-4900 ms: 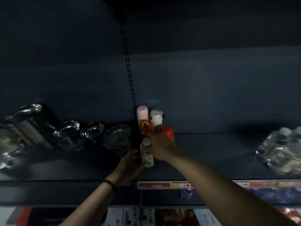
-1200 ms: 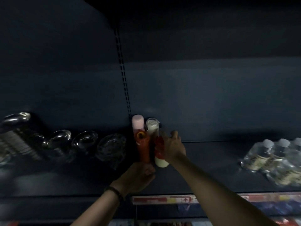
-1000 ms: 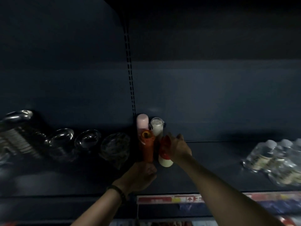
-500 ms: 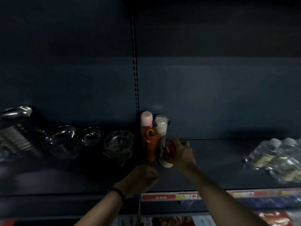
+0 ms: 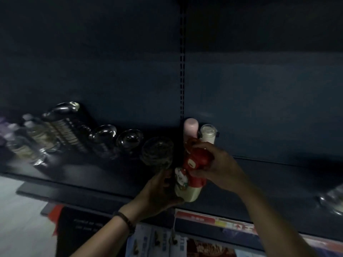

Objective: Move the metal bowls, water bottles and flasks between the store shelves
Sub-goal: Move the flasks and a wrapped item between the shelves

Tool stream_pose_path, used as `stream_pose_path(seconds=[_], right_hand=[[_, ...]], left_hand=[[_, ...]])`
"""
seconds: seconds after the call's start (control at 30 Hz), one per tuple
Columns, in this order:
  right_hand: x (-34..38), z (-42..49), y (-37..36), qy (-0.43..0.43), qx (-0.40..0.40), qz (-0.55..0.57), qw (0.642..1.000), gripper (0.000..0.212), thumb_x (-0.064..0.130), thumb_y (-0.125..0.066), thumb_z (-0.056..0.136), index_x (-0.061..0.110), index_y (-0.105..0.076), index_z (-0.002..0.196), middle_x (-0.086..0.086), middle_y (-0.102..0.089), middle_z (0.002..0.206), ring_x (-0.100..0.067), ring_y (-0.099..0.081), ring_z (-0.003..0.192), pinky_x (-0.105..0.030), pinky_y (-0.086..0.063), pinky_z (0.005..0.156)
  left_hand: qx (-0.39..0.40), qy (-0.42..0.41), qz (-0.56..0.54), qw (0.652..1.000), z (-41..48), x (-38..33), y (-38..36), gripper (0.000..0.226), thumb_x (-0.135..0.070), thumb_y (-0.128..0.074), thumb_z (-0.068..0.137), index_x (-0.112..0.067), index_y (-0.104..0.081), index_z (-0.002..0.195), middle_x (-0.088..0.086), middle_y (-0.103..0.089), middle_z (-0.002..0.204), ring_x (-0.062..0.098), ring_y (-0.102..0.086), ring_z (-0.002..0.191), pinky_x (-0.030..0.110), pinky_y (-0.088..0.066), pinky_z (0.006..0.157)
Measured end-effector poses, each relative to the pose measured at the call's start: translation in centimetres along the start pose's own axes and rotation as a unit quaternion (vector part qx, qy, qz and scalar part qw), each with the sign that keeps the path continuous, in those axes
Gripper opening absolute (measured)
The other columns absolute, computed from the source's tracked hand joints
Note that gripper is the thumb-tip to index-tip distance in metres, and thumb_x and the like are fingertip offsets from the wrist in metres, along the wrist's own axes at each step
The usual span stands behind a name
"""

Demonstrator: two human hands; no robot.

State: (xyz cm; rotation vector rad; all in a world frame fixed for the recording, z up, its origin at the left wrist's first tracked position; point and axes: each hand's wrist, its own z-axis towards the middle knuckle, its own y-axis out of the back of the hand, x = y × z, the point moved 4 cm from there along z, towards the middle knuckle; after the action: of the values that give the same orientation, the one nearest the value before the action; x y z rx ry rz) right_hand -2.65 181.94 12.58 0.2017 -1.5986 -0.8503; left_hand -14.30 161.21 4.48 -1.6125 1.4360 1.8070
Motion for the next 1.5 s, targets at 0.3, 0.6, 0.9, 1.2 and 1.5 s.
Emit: stream_pose_path(seconds=[0.3,0.6,0.9,1.2,1.5], right_hand=[[16.3,2.8,-8.7,0.133,0.048,-0.031,0.989,0.08,0.048,-0.096,0.066,0.056,-0.055,0.134,0.027,-0.065,0.124,0.006,-0.063,0.113,-0.024,-0.056,0.096],[31.9,5.0,-25.2,0.2,0.069,-0.062,0.975,0.084,0.067,-0.083,0.073,0.061,-0.042,0.145,0.018,-0.052,0.138,-0.01,-0.057,0.124,-0.04,-0.057,0.102],[43.4,8.8,-37.5,0.235,0.081,-0.086,0.965,0.085,0.068,-0.081,0.069,0.059,-0.043,0.145,0.009,-0.057,0.134,-0.014,-0.059,0.12,-0.042,-0.057,0.102],[48.9,15.3,-44.6,0.281,0.099,-0.108,0.948,0.081,0.05,-0.087,0.069,0.052,-0.048,0.14,0.008,-0.057,0.122,-0.016,-0.059,0.111,-0.036,-0.058,0.094],[53.2,25.0,-52.9,0.232,0.105,-0.083,0.964,0.076,0.054,-0.077,0.046,0.058,-0.05,0.118,0.007,-0.062,0.114,-0.024,-0.062,0.105,-0.045,-0.061,0.088]], left_hand=[[-0.215,-0.009,-0.102,0.971,-8.9,0.8,9.8,0.059,-0.015,-0.096,0.073,-0.03,-0.066,0.121,-0.015,-0.079,0.111,0.003,-0.076,0.1,0.02,-0.059,0.077],[-0.304,-0.006,-0.074,0.95,-20.3,9.0,27.1,0.056,-0.034,-0.097,0.069,-0.039,-0.067,0.116,-0.011,-0.081,0.107,0.008,-0.078,0.099,0.043,-0.066,0.087],[-0.396,0.005,-0.036,0.917,-27.8,14.5,39.8,0.057,-0.037,-0.101,0.069,-0.043,-0.065,0.113,-0.027,-0.077,0.105,-0.008,-0.073,0.093,0.017,-0.059,0.075],[-0.401,0.056,-0.034,0.914,-28.0,18.1,47.8,0.075,-0.032,-0.099,0.074,-0.04,-0.052,0.132,-0.013,-0.071,0.12,0.004,-0.071,0.109,0.017,-0.062,0.079],[-0.382,0.156,0.028,0.911,-27.4,26.6,57.3,0.091,-0.055,-0.089,0.069,-0.037,-0.044,0.146,-0.014,-0.056,0.143,0.012,-0.055,0.134,0.039,-0.053,0.112]])
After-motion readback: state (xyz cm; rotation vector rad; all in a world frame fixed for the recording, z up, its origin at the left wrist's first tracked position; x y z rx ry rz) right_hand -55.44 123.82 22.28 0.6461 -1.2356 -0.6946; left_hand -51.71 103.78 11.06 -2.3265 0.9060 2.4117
